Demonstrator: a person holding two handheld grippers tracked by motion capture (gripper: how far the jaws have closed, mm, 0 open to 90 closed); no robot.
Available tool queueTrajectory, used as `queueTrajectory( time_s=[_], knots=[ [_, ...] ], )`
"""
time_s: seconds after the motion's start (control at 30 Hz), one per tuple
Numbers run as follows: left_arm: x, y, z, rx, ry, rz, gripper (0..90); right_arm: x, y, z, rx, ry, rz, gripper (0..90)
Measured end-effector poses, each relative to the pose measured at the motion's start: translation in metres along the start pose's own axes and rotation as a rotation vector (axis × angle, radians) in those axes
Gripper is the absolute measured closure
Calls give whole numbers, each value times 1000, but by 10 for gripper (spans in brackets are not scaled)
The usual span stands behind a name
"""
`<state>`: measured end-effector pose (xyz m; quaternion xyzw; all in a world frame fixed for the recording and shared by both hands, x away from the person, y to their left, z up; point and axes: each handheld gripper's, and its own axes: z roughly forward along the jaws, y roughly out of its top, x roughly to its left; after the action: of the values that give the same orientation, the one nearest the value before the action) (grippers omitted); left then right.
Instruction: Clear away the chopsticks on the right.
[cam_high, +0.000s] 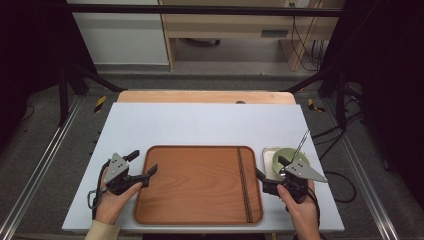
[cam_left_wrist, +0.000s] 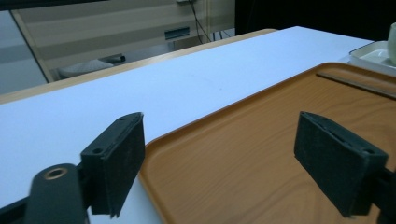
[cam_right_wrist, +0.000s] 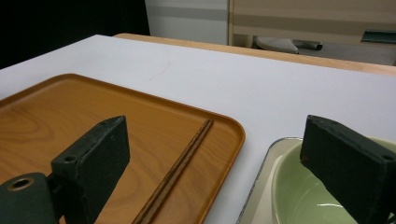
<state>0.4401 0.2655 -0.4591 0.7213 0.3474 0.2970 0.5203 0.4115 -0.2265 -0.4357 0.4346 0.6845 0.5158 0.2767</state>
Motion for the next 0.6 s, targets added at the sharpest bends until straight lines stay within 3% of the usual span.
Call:
queueTrajectory(
  time_s=[0.1,0.23,0.27,0.33,0.43,0.47,0.6],
  knots=[
    [5,0,-8,-25,26,33,114,-1,1,-3,-8,5,0,86],
    [9,-4,-16,-68,69,-2,94,0,8,-11,-24,-27,-78,77],
    [9,-6,-17,-81,96,-14,95,0,10,-15,-32,-34,-88,77],
    [7,-9,-18,-101,139,-48,99,-2,14,-22,-41,-78,-127,85],
    [7,-10,-17,-91,159,-21,91,-10,18,-33,-41,-141,-152,111],
    [8,-11,-17,-97,157,-30,92,-15,18,-37,-39,-165,-159,122],
    [15,-13,-21,-107,165,-43,96,-39,16,-50,-30,-247,-112,156]
  ],
)
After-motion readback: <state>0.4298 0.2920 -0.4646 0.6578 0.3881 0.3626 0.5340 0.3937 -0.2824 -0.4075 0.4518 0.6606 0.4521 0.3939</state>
